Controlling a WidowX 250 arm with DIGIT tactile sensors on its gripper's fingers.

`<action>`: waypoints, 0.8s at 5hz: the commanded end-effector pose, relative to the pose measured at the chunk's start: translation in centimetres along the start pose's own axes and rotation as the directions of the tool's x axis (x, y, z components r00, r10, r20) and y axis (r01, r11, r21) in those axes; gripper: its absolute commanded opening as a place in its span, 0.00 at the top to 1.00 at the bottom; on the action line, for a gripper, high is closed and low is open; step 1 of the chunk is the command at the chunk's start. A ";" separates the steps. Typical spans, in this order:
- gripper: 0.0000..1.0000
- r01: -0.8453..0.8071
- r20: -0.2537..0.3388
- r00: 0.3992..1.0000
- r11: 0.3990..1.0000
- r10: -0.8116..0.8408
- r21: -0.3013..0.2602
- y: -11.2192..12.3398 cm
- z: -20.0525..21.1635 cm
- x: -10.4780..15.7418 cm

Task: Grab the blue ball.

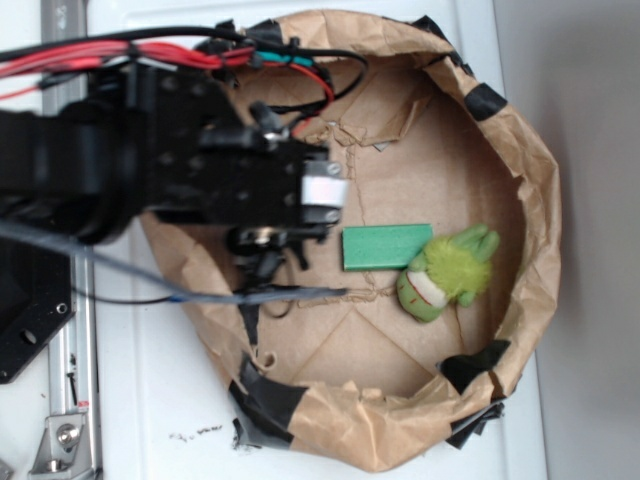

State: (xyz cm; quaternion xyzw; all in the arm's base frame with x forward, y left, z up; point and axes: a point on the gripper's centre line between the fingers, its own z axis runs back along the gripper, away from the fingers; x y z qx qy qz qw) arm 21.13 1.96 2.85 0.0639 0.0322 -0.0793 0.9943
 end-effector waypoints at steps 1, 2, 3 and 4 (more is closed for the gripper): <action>1.00 -0.070 0.213 0.973 0.992 0.091 -0.107 -0.6 12.1 4.1; 1.00 -0.181 0.211 0.954 0.969 0.214 -0.167 0.1 15.0 4.6; 1.00 -0.278 0.180 0.932 0.940 0.314 -0.198 0.0 14.8 5.0; 1.00 -0.342 0.164 0.910 0.914 0.380 -0.219 0.2 14.4 4.4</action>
